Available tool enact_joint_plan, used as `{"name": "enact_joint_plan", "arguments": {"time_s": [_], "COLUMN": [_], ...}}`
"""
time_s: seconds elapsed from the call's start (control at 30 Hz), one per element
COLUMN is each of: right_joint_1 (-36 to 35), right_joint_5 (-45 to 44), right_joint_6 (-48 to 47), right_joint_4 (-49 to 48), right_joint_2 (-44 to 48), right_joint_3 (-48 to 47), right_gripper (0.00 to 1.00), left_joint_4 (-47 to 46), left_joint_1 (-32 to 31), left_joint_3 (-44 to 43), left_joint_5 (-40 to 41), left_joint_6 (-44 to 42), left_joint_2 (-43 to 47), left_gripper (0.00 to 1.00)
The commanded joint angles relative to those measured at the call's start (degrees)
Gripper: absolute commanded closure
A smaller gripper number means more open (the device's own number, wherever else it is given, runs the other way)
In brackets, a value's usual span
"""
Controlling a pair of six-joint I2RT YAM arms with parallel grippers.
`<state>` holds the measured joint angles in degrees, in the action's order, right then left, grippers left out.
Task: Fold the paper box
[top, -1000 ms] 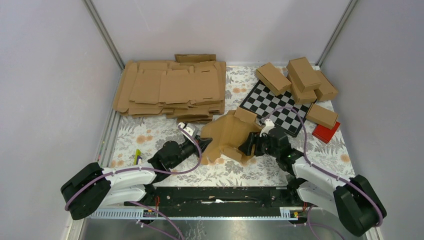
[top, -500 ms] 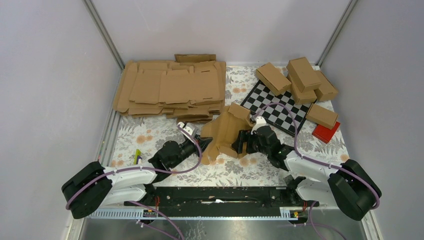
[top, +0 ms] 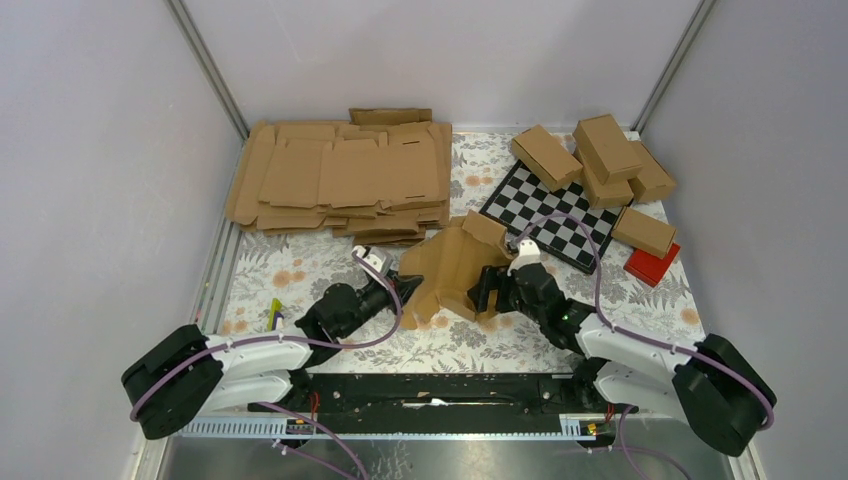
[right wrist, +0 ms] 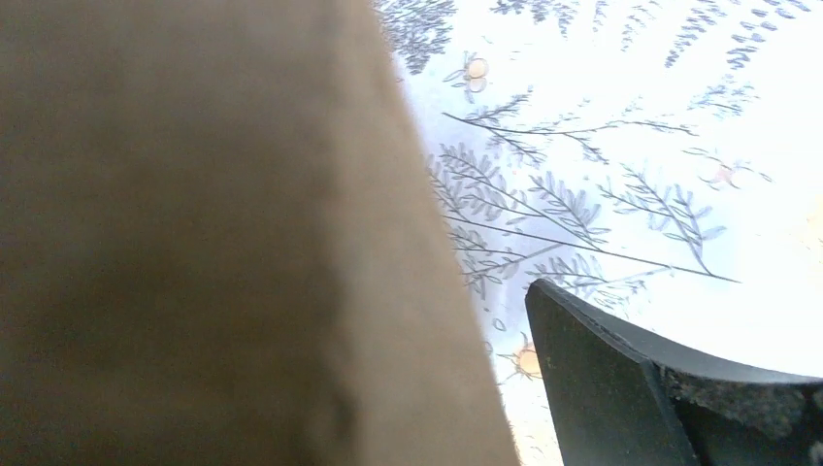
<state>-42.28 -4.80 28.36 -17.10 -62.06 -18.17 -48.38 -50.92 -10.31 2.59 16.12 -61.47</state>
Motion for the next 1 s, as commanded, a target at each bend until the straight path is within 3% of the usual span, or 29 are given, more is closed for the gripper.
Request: {"name": "enact_joint_plan", "arguments": {"time_s": [0.0,0.37,0.57,0.73,0.87,0.97], "right_joint_1": [-0.77,-0.76,-0.75,-0.78,-0.72,-0.78], "right_joint_5": [-6.50,-13.25,-13.25,-18.92,-14.91,-11.05], "right_joint_6": [3.00,2.70,1.48,7.23,6.89,0.35], "right_joint_4": [-0.56,6.73,4.84,6.70,4.31,-0.41], "right_joint_2": [5.43,16.23,13.67,8.94,7.22,8.73], "right_joint_3": [3.20,6.22,5.28,1.91,0.98,2.77], "right_gripper": [0.08,0.13,0.07,0.02,0.00,0.00], "left_joint_4": [-4.76,-2.40,-3.49,-5.70,-6.02,-6.35], "left_joint_1": [-0.22,-0.19,-0.21,-0.23,-0.20,-0.17], "left_joint_3": [1.21,0.87,1.09,2.04,1.91,1.93], "left_joint_5": [2.06,5.32,5.55,4.71,3.94,3.91], "left_joint_6": [1.46,2.84,4.04,3.52,3.43,3.39], "left_joint_2": [2.56,3.84,4.25,4.09,3.50,3.16], "left_gripper": [1.00,1.00,1.00,0.96,0.91,0.90]}}
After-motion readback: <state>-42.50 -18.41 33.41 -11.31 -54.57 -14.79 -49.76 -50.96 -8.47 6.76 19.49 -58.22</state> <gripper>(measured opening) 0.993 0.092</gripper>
